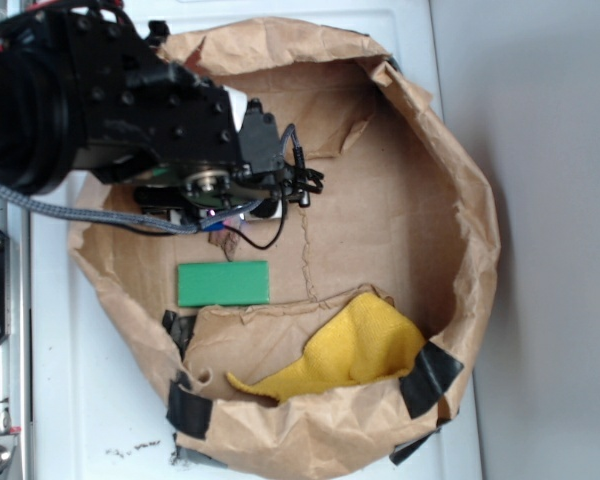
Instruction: Grab the wood chip.
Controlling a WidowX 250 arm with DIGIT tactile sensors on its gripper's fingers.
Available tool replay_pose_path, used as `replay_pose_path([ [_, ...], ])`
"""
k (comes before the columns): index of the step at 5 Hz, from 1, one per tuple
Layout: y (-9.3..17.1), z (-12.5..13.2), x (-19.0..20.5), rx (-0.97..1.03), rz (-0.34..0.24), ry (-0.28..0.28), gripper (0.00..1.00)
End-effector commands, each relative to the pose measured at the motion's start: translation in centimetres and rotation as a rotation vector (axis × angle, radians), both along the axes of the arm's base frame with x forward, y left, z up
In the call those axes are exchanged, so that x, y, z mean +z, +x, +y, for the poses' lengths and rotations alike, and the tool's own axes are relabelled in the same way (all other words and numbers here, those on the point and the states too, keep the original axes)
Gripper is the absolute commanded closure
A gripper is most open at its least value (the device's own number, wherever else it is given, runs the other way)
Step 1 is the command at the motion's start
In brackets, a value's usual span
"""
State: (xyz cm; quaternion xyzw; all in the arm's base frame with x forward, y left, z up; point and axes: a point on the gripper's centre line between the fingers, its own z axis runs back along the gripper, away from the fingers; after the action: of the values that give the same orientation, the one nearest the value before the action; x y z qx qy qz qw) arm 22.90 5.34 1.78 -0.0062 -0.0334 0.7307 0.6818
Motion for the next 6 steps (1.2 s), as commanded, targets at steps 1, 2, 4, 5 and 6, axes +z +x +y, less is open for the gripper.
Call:
replay_pose_path([
  [1,0.3,0.5,1.7,-0.047,-0.064,0.013,1.0],
  [2,1.8,-0.5,4.6,-0.212,-0.097,0.011,1.0],
  [4,3.7,-1.9,9.9,-0.393,-0.1,0.004,1.0],
  [5,3.9,-2.3,10.8,-0.448,-0.114,0.022,1.0],
  [6,3.8,-2.0,11.2,-0.439,-0.086,0.035,1.0],
])
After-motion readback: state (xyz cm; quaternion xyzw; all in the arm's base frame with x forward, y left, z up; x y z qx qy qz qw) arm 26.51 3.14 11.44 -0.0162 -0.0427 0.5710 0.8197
